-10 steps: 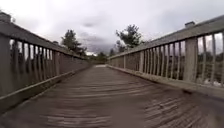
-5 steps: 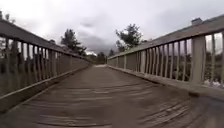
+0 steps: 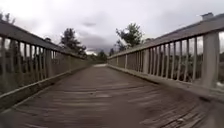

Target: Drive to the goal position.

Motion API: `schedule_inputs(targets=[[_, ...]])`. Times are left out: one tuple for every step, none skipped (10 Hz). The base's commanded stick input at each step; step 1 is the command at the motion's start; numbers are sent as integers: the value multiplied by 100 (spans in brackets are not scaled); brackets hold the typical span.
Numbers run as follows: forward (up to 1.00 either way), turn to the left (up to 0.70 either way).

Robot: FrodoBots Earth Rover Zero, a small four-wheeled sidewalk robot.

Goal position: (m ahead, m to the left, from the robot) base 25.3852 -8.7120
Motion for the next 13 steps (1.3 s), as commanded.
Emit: schedule_inputs(targets=[[50, 0], [50, 0], [50, 0], [50, 0], [50, 0], [50, 0], [50, 0], [50, 27], [50, 50], [50, 50], [50, 50], [50, 50], [50, 50]])
